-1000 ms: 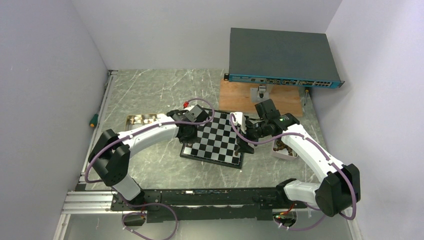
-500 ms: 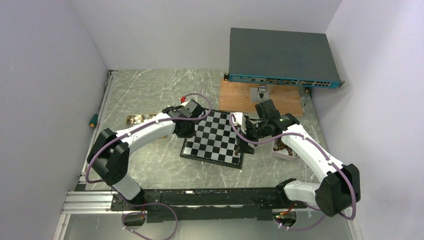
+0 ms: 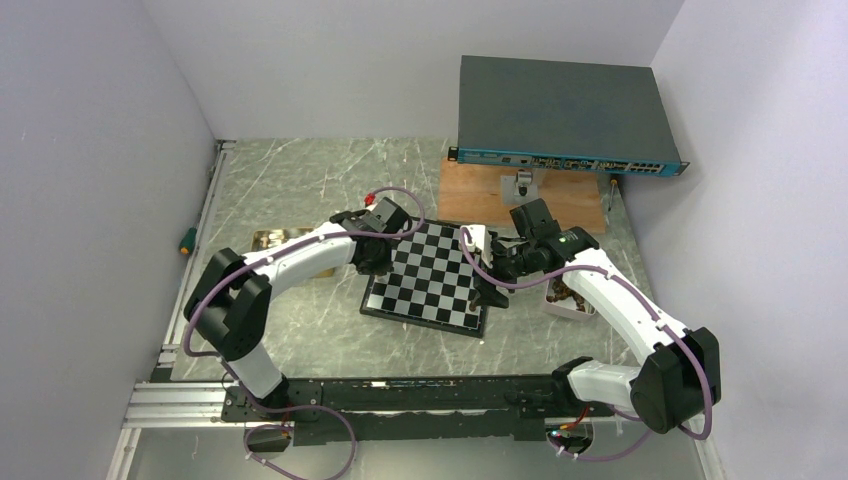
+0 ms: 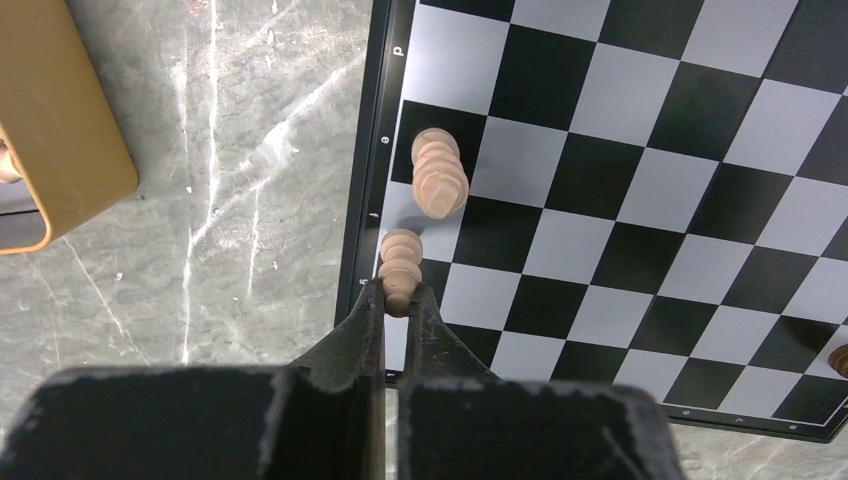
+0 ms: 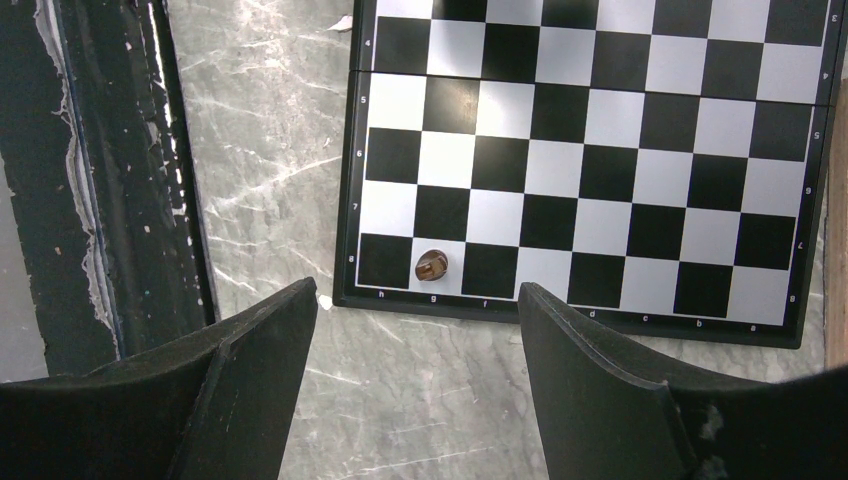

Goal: Set up the chess pieces on the board

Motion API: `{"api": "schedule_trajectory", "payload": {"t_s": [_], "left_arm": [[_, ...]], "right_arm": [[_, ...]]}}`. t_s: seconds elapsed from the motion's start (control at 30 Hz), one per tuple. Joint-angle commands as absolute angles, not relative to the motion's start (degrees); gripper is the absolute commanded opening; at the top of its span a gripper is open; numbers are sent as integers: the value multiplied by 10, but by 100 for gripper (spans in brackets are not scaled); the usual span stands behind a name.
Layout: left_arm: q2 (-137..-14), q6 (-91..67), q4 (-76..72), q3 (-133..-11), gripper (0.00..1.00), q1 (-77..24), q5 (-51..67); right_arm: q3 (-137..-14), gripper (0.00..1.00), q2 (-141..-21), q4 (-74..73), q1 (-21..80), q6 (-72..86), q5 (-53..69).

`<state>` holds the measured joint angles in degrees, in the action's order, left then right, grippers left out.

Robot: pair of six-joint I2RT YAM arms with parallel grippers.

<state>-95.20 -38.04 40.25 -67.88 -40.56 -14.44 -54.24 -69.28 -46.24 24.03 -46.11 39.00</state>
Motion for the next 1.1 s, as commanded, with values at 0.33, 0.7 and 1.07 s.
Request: {"api": "schedule_trajectory", "payload": {"t_s": [0.33,0.7,1.07], "left_arm": [[-977,-368,388,-709,8,-403,-131],[-986,-369,389,-711,15,-403,-124],[-991,-365,393,-721,19,-402,-119]], "right_arm": [[-541,77,-687,-453,237,-475,393],[-541,76,-687,-453,237,-476,392],[-541,77,-686,-454,237,-477,392]]}}
